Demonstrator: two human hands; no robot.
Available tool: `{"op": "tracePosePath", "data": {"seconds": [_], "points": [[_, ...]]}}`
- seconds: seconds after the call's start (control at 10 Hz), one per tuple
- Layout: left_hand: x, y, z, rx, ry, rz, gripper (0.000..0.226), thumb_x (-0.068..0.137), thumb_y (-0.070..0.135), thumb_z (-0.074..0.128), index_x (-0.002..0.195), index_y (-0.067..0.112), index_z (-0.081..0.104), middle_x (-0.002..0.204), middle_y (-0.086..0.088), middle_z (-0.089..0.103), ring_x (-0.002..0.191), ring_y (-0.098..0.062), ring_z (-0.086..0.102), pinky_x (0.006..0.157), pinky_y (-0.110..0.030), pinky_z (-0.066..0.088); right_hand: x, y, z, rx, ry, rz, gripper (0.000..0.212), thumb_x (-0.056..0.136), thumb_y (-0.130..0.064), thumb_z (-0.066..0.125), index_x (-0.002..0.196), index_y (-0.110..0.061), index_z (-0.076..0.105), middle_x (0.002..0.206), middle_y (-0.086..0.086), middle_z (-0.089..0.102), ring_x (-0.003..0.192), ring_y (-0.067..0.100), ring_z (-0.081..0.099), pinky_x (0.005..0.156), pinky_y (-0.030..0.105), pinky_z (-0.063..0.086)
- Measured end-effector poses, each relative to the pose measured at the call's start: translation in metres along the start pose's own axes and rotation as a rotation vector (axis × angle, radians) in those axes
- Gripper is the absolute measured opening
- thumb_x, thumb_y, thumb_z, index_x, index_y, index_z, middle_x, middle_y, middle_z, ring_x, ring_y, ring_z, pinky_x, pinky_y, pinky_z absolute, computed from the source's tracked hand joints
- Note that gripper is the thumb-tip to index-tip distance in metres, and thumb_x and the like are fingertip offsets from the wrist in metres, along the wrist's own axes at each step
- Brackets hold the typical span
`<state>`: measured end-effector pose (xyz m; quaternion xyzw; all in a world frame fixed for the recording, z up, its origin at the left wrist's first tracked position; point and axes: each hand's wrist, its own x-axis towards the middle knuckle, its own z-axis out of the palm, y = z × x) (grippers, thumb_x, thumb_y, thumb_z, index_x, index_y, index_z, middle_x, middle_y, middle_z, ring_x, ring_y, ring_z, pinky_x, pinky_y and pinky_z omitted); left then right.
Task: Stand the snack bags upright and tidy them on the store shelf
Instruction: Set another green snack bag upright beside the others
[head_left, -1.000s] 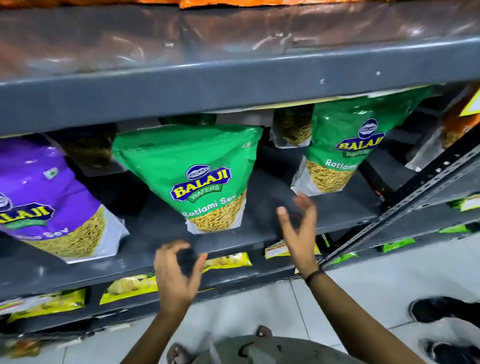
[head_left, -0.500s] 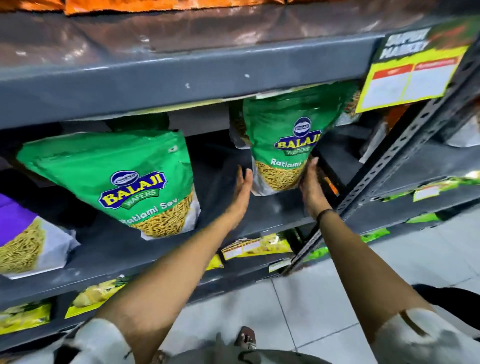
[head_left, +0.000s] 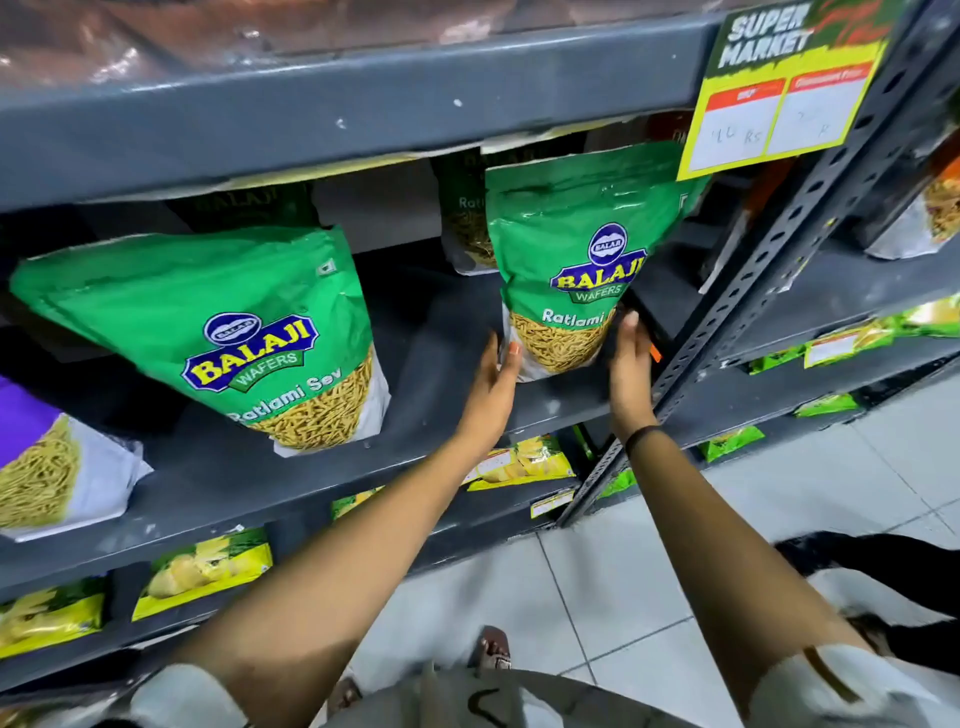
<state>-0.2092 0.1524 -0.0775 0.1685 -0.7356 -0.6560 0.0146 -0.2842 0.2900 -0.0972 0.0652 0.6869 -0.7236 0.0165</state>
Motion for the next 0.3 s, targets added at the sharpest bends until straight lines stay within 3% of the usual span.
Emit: {"op": "tracePosePath", "data": {"seconds": [0.1,0.2,0.3], "points": [[-0.019,-0.006,-0.016,0.073,0.194,0.195,0.038,0.096,0.033,0.039,0.124,0.012,0.055,0.129,-0.01,0.06,0.12,-0.022,0.055,0.098,-0.023,0.039,-0.032,-0.007,0.006,0.127,0.26,-0.057,0.031,0.095,-0.037,0.043,0.116,-0.017,0.054,0.119,0.009,0.061,0.105,0.014,0.055,0.091,0.031,0.046],[-0.045,-0.006,-0.039,-0.041,0.271,0.283,0.03,0.092,0.037,0.036,0.092,0.022,0.062,0.083,-0.001,0.067,0.08,-0.013,0.063,0.074,-0.032,0.05,-0.07,-0.017,0.023,0.308,0.169,0.042,0.015,0.097,-0.028,0.044,0.089,-0.023,0.056,0.074,-0.003,0.059,0.062,0.005,0.055,0.055,0.016,0.04],[-0.08,0.008,-0.07,-0.088,0.319,0.383,0.031,0.093,0.037,0.033,0.076,0.027,0.056,0.066,0.004,0.057,0.061,-0.008,0.054,0.063,-0.022,0.043,-0.117,-0.035,0.055,0.437,-0.062,0.187,0.014,0.095,-0.024,0.046,0.086,-0.023,0.057,0.051,-0.009,0.055,0.048,0.003,0.05,0.047,0.015,0.034]]}}
